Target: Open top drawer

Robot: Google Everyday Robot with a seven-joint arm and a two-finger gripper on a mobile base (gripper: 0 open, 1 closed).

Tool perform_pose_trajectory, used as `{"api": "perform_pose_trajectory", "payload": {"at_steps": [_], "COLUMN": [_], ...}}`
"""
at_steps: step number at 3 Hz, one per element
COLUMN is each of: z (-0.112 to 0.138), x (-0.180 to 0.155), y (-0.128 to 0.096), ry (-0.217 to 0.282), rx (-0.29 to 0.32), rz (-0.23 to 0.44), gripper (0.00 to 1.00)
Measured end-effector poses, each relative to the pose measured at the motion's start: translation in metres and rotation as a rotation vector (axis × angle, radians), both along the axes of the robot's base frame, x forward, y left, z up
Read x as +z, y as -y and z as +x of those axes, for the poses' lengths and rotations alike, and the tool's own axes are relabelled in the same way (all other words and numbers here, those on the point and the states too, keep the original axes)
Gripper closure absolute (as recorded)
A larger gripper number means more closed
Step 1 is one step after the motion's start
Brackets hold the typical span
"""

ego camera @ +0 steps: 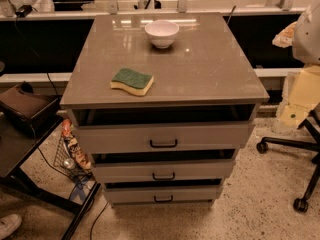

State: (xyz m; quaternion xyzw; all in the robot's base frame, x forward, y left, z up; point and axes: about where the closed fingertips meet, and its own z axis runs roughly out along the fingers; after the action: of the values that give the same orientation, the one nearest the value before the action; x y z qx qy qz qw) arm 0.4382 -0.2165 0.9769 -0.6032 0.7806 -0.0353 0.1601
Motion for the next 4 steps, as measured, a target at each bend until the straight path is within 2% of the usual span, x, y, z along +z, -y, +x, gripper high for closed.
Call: {"api": "perform_pose_trajectory", "payload": {"at_steps": [1,2,3,4], "z": [0.0,0.007,0.018,0.03], "x": [0.0,-0.01,-0.041,-0.08], "y": [0.0,-0.013,-0.035,-0.059], "ry": [0.0,0.034,0.077,0.1], "rx": [0.0,0.039,0.12,0.175], "rz": [0.0,-0.004,-0.026,-0.074], "gripper": [0.0,0.0,0.0,0.0]}}
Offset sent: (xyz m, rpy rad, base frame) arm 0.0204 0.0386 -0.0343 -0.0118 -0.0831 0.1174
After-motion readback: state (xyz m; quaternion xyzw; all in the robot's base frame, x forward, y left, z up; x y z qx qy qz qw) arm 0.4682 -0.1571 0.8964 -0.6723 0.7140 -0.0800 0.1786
